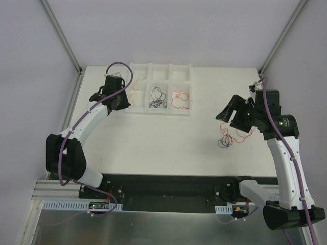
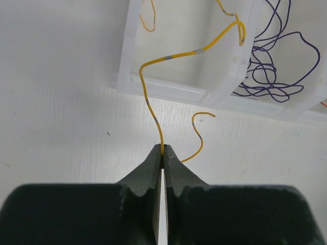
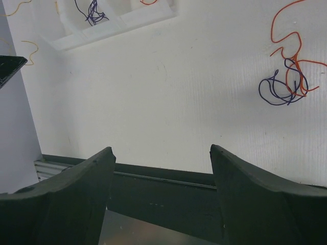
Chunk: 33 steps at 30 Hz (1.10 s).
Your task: Untangle the cables
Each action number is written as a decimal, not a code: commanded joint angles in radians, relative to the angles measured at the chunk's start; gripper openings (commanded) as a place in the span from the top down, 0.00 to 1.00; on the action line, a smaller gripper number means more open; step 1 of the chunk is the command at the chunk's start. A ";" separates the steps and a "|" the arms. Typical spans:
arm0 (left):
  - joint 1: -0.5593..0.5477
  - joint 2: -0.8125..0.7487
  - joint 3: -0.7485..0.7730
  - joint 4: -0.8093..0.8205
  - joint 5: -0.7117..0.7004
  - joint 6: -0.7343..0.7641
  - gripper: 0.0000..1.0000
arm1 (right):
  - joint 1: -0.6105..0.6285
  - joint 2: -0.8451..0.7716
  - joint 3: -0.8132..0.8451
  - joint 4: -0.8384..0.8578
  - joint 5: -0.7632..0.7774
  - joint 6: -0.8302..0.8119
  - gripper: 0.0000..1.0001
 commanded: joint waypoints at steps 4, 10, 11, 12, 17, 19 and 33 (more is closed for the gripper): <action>-0.005 -0.071 -0.030 -0.021 -0.005 -0.011 1.00 | -0.008 -0.015 0.005 0.018 -0.010 0.008 0.22; -0.005 -0.131 -0.089 -0.034 -0.063 0.017 1.00 | -0.008 -0.016 0.014 0.009 0.006 -0.004 0.22; -0.005 -0.140 -0.099 -0.034 -0.069 0.022 1.00 | -0.008 -0.013 0.019 0.009 0.006 -0.007 0.22; -0.005 -0.148 -0.107 -0.034 -0.068 0.026 1.00 | -0.008 -0.012 0.020 0.008 0.007 -0.008 0.22; -0.005 -0.094 -0.067 -0.034 -0.068 0.032 1.00 | -0.008 0.005 0.023 0.012 -0.008 -0.007 0.22; -0.005 -0.045 -0.023 -0.037 -0.080 0.026 1.00 | -0.008 0.008 0.022 0.014 -0.010 -0.007 0.22; 0.001 0.285 0.334 -0.221 -0.070 -0.001 1.00 | -0.006 -0.012 0.039 -0.017 0.007 -0.013 0.22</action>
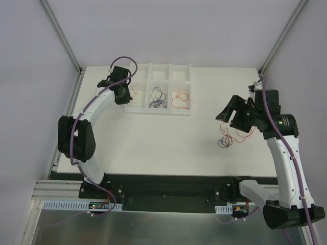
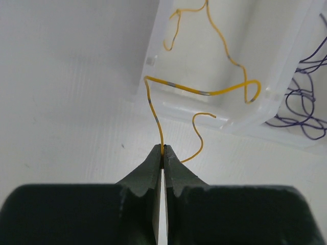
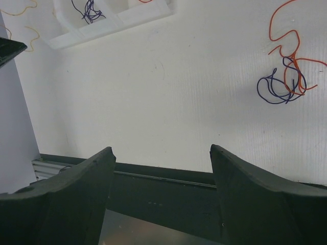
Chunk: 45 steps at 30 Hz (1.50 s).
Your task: Untangle the cables
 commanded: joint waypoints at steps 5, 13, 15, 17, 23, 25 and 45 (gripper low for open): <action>0.001 0.216 0.277 -0.088 0.081 0.009 1.00 | -0.008 -0.016 0.055 -0.033 0.006 -0.010 0.22; 0.001 0.402 0.419 -0.087 0.114 0.000 1.00 | -0.006 -0.027 0.047 -0.069 0.007 -0.010 0.22; 0.001 0.451 0.463 -0.090 0.104 0.009 1.00 | -0.008 -0.031 0.040 -0.072 0.010 -0.012 0.22; 0.001 0.496 0.504 -0.088 0.107 0.032 1.00 | -0.008 -0.034 0.038 -0.072 0.012 -0.012 0.22; 0.002 0.458 0.488 -0.096 0.110 0.054 0.76 | -0.008 -0.036 0.034 -0.069 0.021 -0.009 0.22; 0.002 0.415 0.448 -0.097 0.119 0.052 0.65 | -0.006 -0.036 0.031 -0.061 0.020 -0.005 0.22; 0.015 0.106 0.138 -0.091 0.214 -0.007 0.41 | -0.008 -0.010 0.011 -0.006 -0.002 -0.005 0.22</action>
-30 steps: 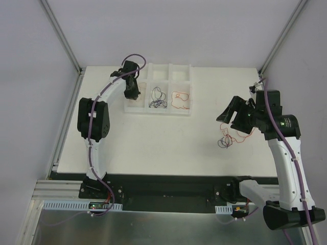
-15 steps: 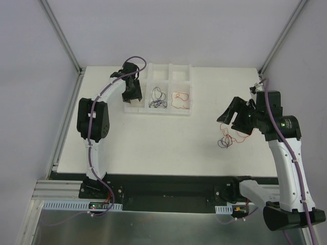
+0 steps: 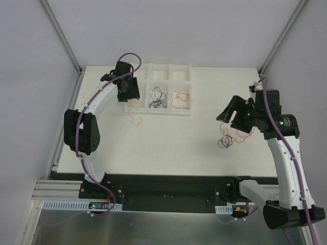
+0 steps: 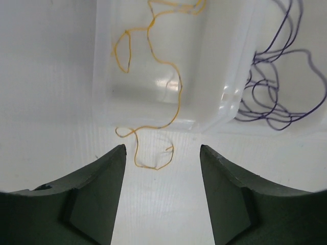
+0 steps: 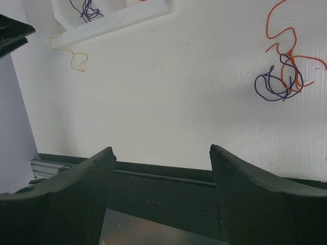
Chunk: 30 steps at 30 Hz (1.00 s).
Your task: Untangle the cables
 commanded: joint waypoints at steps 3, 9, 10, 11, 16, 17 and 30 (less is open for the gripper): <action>0.017 -0.101 -0.208 0.003 0.102 -0.153 0.37 | -0.008 -0.022 -0.018 0.022 -0.003 0.003 0.23; 0.028 -0.140 -0.433 0.127 0.191 -0.368 0.37 | -0.006 -0.025 -0.021 0.020 0.000 0.006 0.22; 0.031 -0.140 -0.459 0.155 0.204 -0.389 0.38 | -0.008 -0.026 -0.015 0.020 0.002 0.005 0.22; 0.033 -0.135 -0.472 0.172 0.209 -0.408 0.38 | -0.008 -0.026 -0.013 0.019 0.002 0.003 0.22; -0.004 -0.075 -0.423 0.186 0.101 -0.318 0.42 | -0.008 -0.022 -0.019 0.020 -0.003 -0.002 0.22; -0.012 -0.061 -0.409 0.174 0.073 -0.292 0.38 | -0.006 -0.017 -0.019 0.020 -0.008 0.000 0.22; -0.113 0.107 -0.274 0.048 -0.079 -0.069 0.19 | -0.008 -0.020 -0.015 0.022 -0.002 0.000 0.22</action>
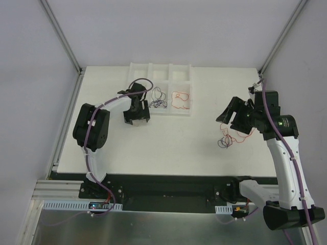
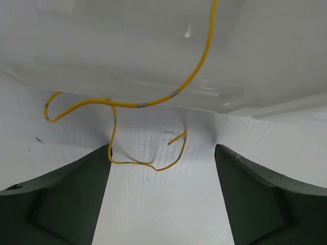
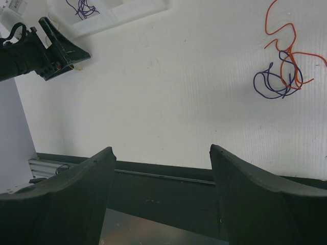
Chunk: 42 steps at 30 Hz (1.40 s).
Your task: Untangle the cables
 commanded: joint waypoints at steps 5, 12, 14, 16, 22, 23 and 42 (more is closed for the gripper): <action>-0.020 0.051 0.047 -0.064 -0.138 0.118 0.44 | -0.006 -0.013 0.010 0.014 -0.003 0.001 0.22; -0.028 0.010 0.063 -0.053 -0.186 0.164 1.00 | -0.008 -0.014 0.013 0.012 -0.003 0.004 0.23; -0.028 -0.033 0.057 -0.034 -0.181 0.181 1.00 | -0.008 -0.017 0.013 0.011 -0.002 0.004 0.23; -0.025 -0.081 0.058 -0.009 -0.171 0.201 1.00 | -0.008 -0.019 0.013 0.009 0.001 0.004 0.23; 0.012 -0.156 0.119 0.089 -0.102 0.250 1.00 | -0.008 -0.020 0.013 0.003 0.001 0.003 0.23; 0.023 -0.139 0.142 0.103 -0.083 0.258 1.00 | -0.008 -0.022 0.014 0.001 0.000 0.003 0.23; 0.098 0.289 0.502 0.125 -0.059 0.322 1.00 | -0.008 -0.089 0.019 -0.092 0.030 -0.013 0.22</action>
